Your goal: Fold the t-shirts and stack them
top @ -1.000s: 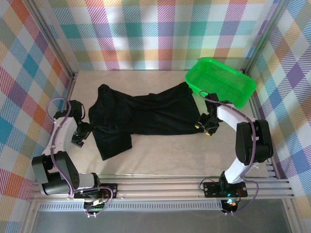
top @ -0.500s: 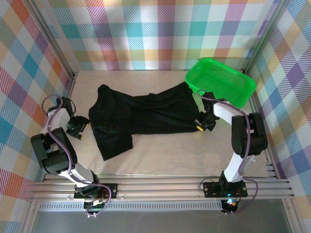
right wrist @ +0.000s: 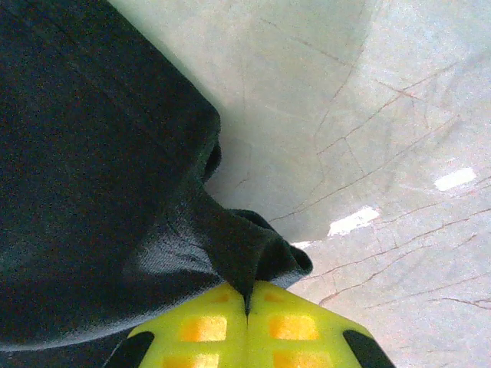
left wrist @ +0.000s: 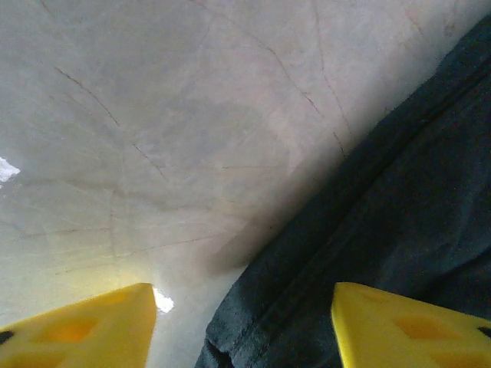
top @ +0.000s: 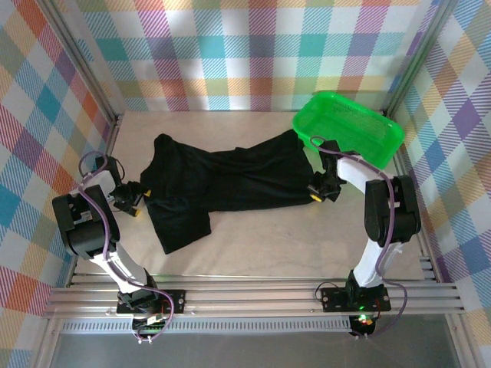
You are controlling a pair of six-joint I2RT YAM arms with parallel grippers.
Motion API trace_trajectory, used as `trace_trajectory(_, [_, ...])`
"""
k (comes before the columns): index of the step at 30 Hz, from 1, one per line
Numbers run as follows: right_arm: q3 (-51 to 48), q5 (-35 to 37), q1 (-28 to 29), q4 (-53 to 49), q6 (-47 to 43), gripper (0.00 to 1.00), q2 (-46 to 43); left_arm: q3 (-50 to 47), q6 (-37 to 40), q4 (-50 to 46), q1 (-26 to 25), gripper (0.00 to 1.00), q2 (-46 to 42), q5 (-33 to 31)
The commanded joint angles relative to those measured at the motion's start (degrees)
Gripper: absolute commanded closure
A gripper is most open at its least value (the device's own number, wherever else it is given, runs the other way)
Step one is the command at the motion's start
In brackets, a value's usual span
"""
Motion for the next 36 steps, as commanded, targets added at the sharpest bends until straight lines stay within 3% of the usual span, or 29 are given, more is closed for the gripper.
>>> trace_trajectory(1, [1.97, -0.39, -0.2, -1.86, -0.8, 1.0, 0.68, -1.51, -0.37, 0.46, -1.54, 0.45, 1.06, 1.56])
trace_trajectory(6, [2.32, -0.8, -0.19, -1.2, -0.95, 1.0, 1.0, -6.03, -2.05, 1.69, -3.1, 0.49, -2.16, 1.71])
trace_trajectory(7, [2.56, -1.24, -0.11, -0.56, -1.64, 1.0, 1.15, -6.69, -2.72, 2.78, -3.22, 0.55, -2.03, 2.22])
trace_trajectory(10, [7.23, -1.88, 1.41, 0.57, -7.28, 1.0, 3.05, -7.43, -5.37, 5.78, -3.91, 0.96, -1.42, 3.81])
trace_trajectory(11, [10.85, -0.98, 2.7, -0.02, -10.58, 1.0, 4.36, -7.29, -6.25, 5.69, -4.14, 1.0, -1.97, 3.26])
trace_trajectory(15, [27.47, 3.3, 6.43, -5.43, -18.27, 1.0, 12.82, -7.31, -9.32, 4.75, -6.23, 1.0, -4.83, 0.71])
trace_trajectory(20, [48.48, 9.32, 6.39, -10.15, -20.4, 1.0, 27.33, -7.6, -11.99, 4.86, -7.35, 1.0, -7.94, 1.44])
trace_trajectory(26, [66.68, 13.13, 4.65, -12.14, -21.06, 1.0, 38.79, -7.16, -13.61, 3.38, -9.85, 1.0, -11.49, 2.18])
trace_trajectory(30, [71.3, 14.22, 0.56, -13.79, -18.48, 1.0, 41.27, -7.79, -13.76, 2.02, -11.65, 1.0, -13.93, 1.92])
trace_trajectory(36, [69.35, 13.35, -3.7, -13.36, -17.75, 1.0, 39.03, -8.69, -13.39, 1.3, -12.29, 1.0, -16.21, 2.51])
